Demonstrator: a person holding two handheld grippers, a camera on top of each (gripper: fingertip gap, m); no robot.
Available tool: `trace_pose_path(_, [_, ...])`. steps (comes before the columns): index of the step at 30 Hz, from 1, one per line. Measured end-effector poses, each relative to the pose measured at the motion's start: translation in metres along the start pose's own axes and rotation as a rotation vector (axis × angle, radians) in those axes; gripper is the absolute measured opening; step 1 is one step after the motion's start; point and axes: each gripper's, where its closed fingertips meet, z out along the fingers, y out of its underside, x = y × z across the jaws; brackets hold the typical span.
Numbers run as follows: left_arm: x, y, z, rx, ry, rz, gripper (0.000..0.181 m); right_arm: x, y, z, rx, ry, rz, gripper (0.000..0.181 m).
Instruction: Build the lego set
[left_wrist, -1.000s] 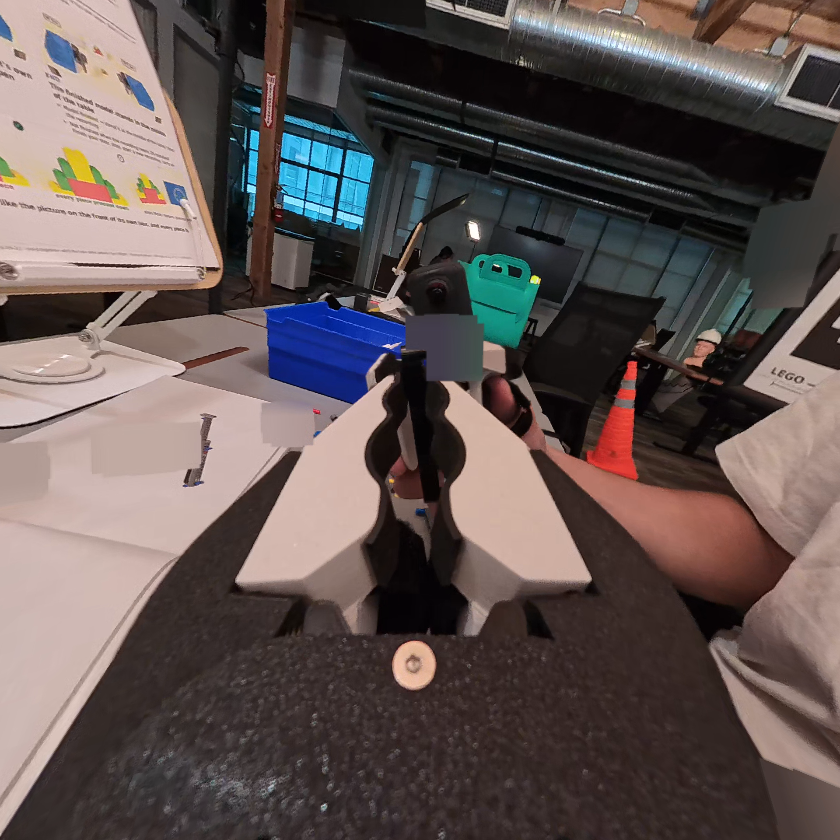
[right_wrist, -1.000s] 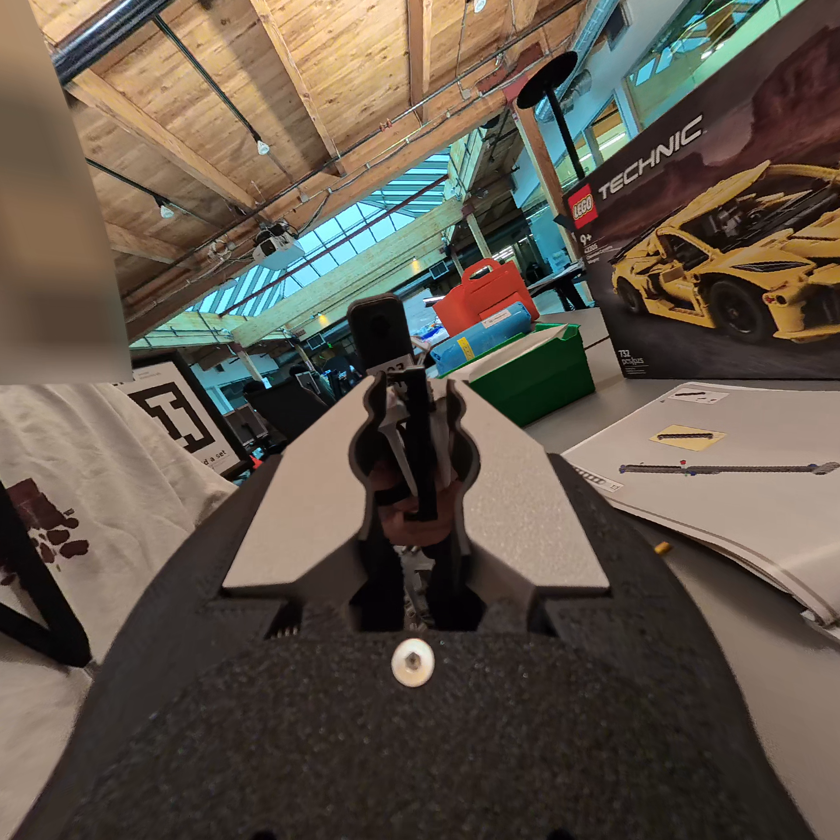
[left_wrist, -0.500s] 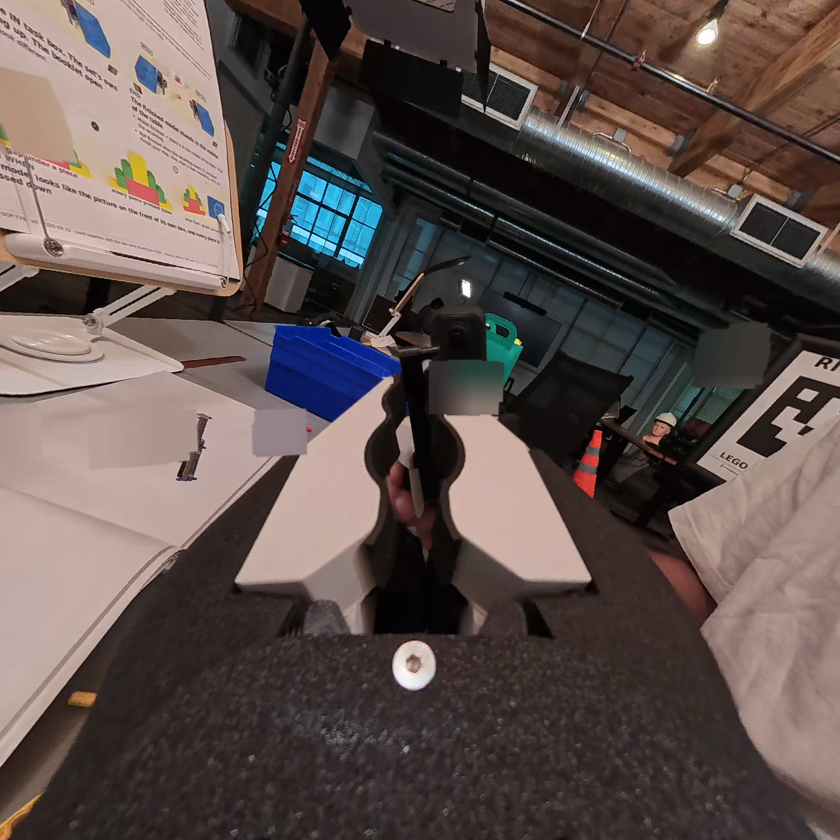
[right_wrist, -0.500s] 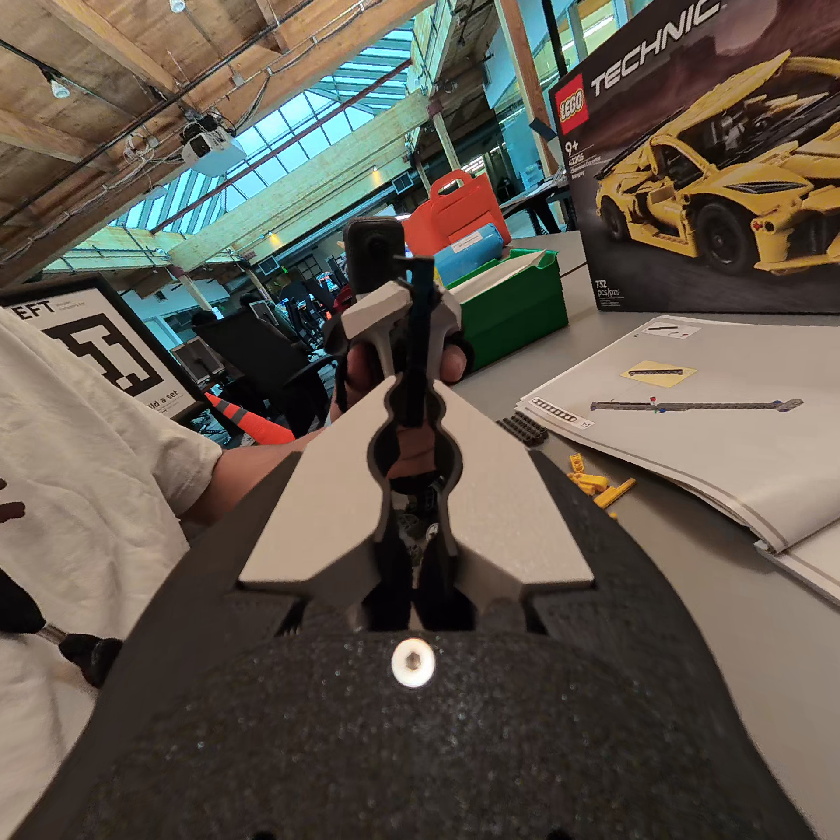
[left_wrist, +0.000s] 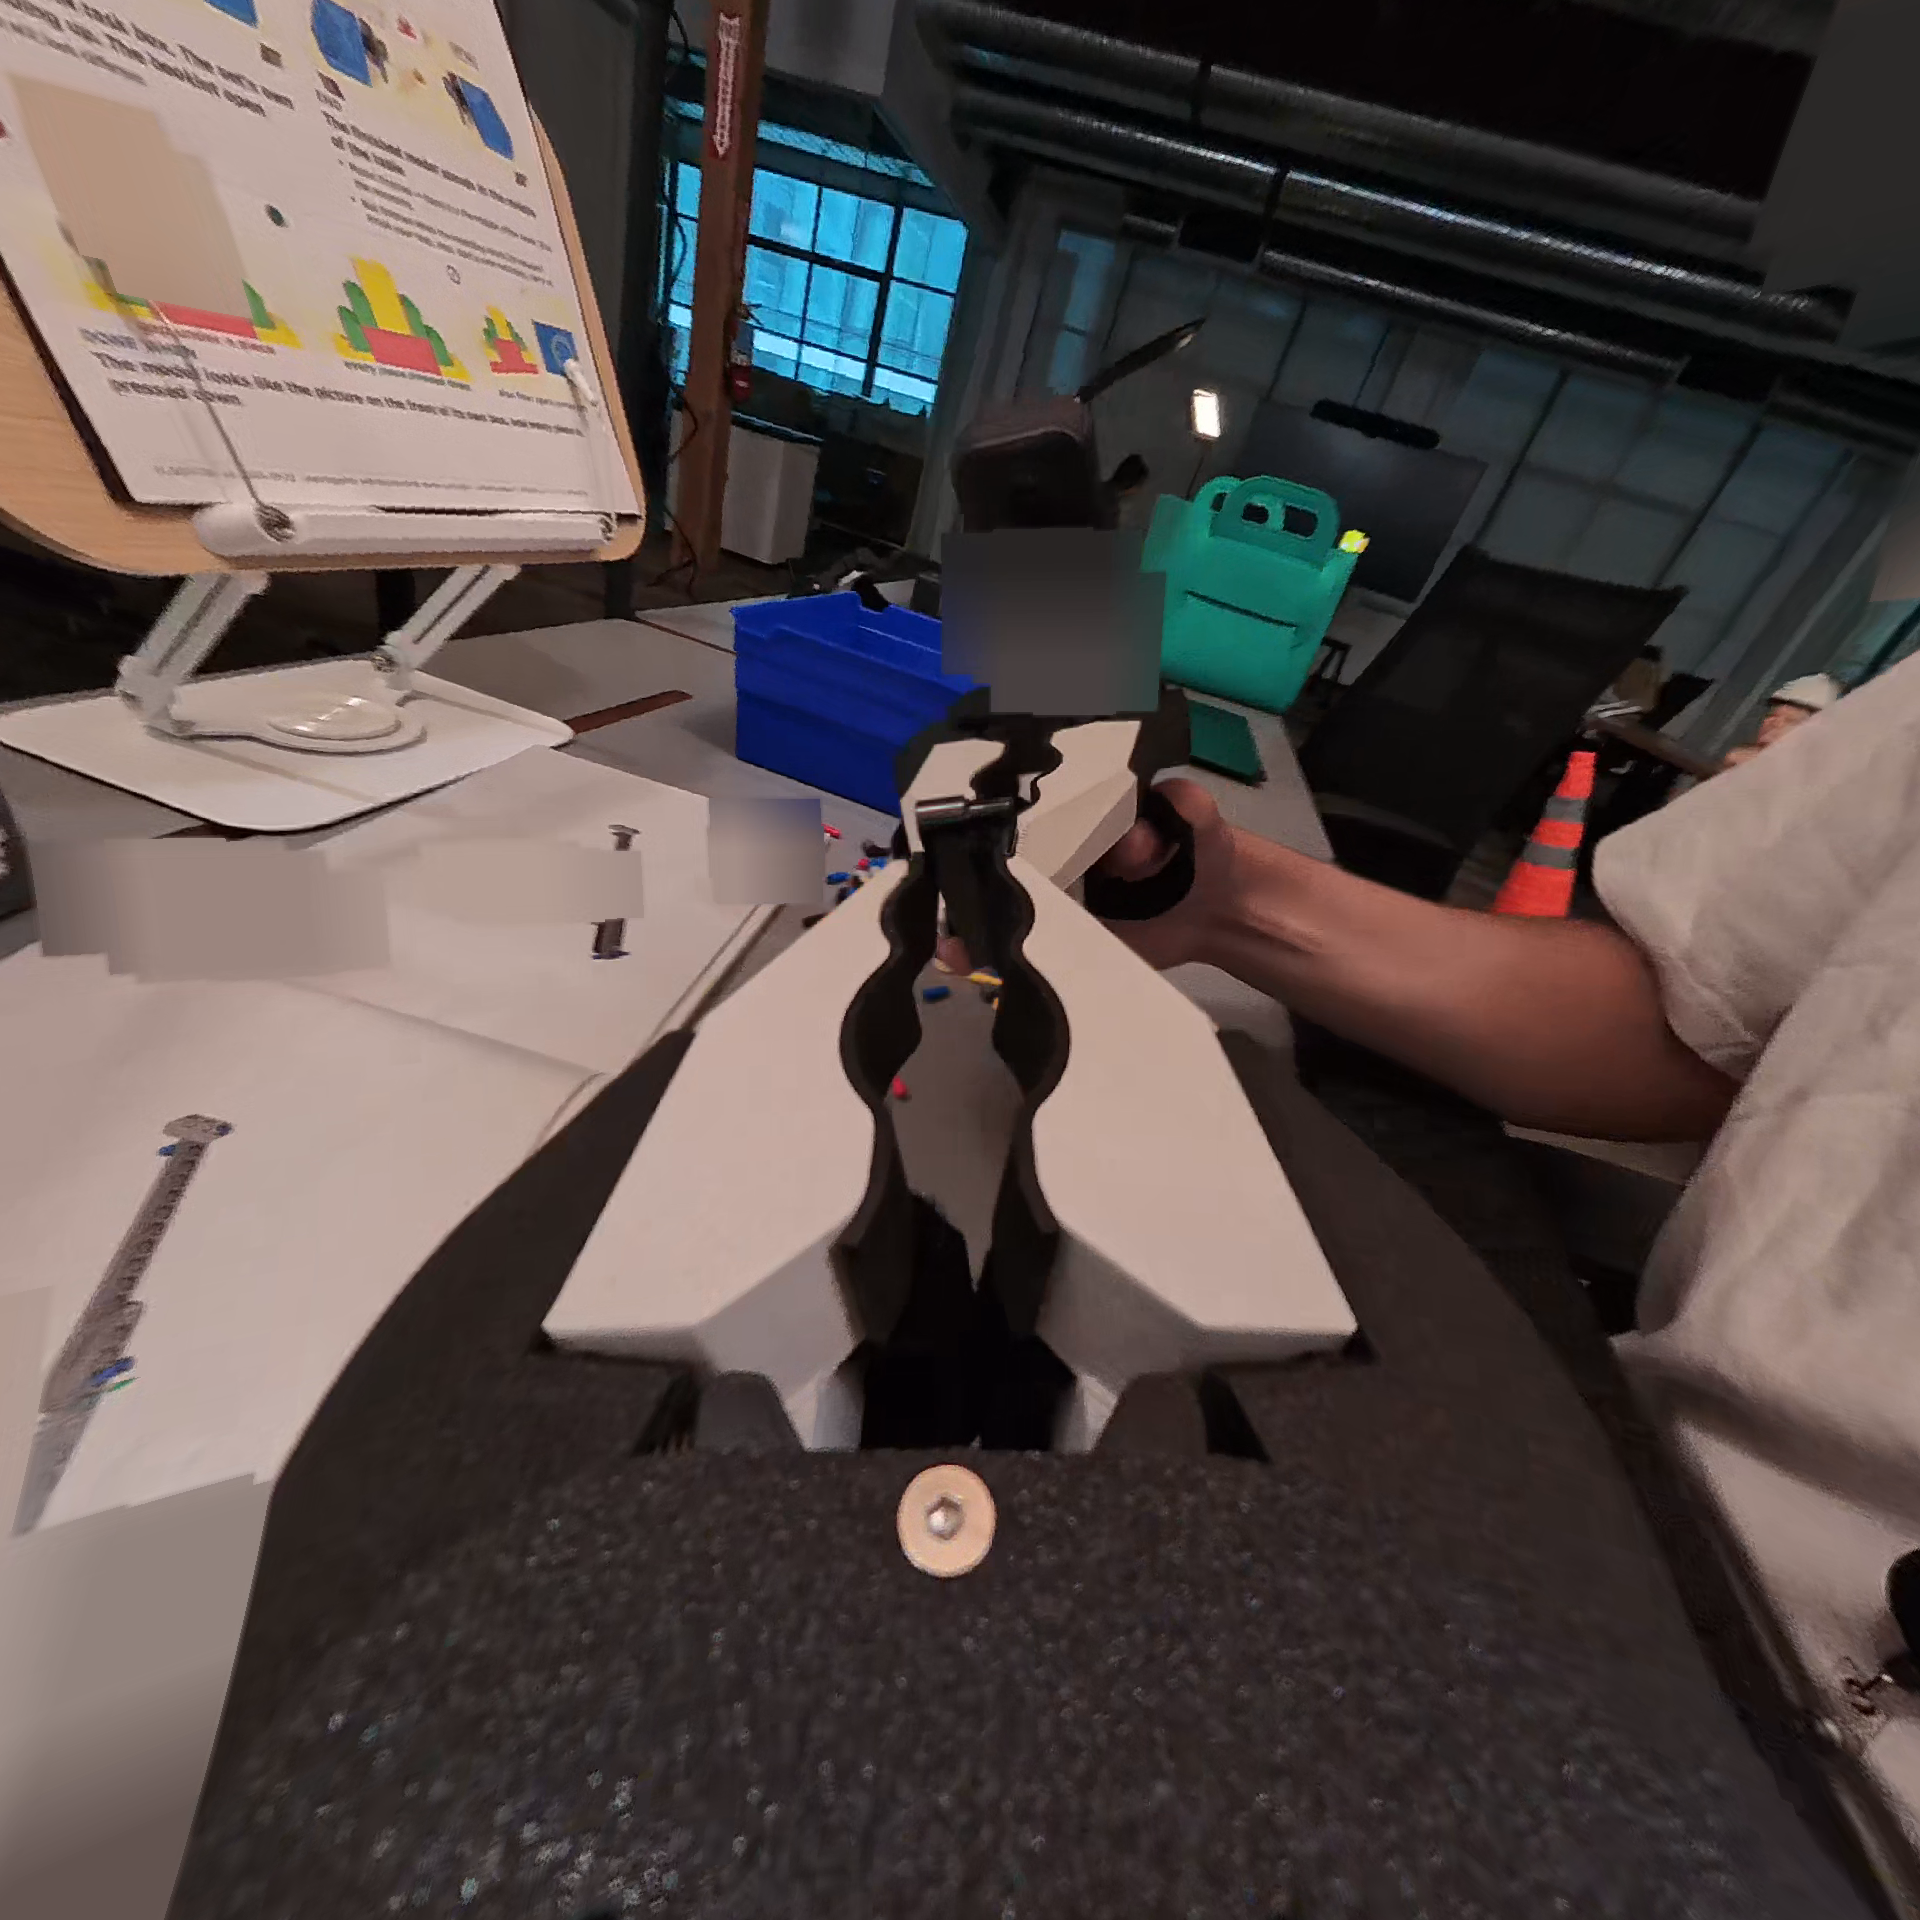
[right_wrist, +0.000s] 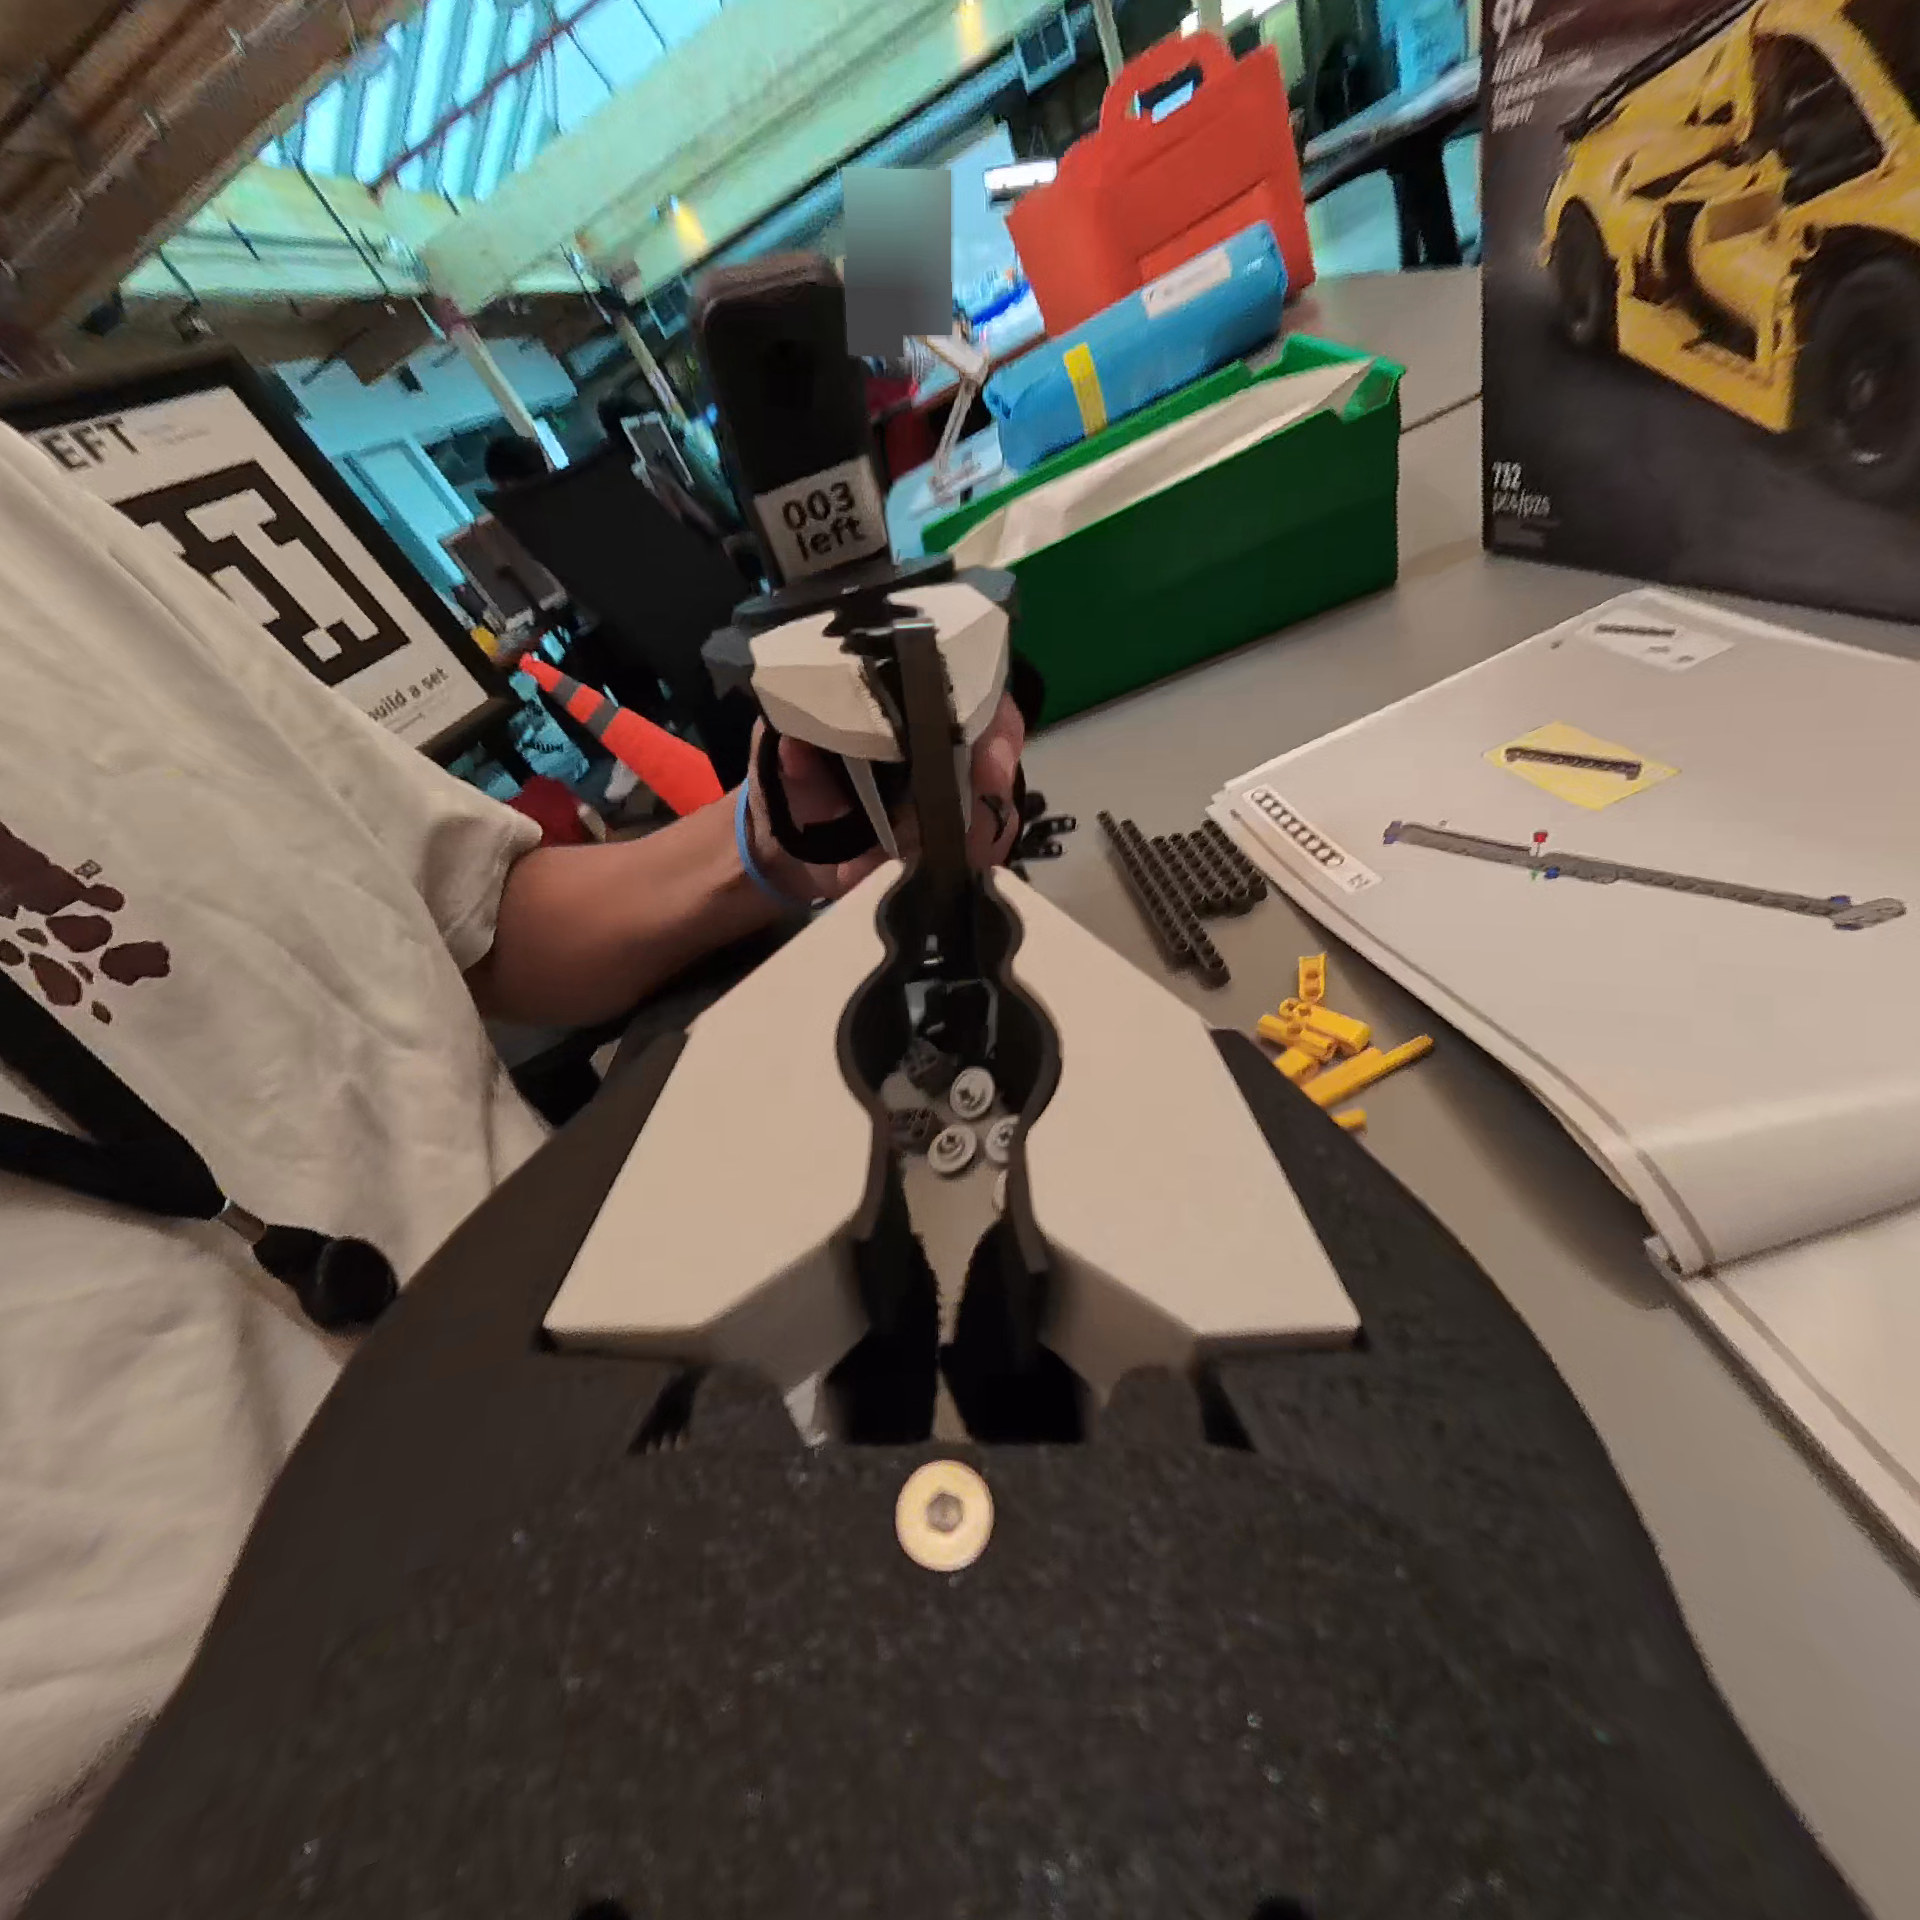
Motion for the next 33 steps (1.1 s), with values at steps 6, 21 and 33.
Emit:
trace_pose_path(6, [-0.074, -0.027, -0.048, 0.148, -0.404, 0.013, 0.007, 0.063, -0.002, -0.019, 0.092, 0.467, -0.030, 0.022])
trace_pose_path(21, [-0.148, -0.025, -0.122, 0.143, -0.820, 0.009, 0.006, 0.098, 0.037, -0.016, -0.108, 0.650, -0.057, 0.012])
trace_pose_path(33, [-0.158, -0.011, -0.121, 0.095, -0.821, -0.032, 0.006, 0.109, 0.054, -0.010, -0.212, 0.657, -0.094, 0.010])
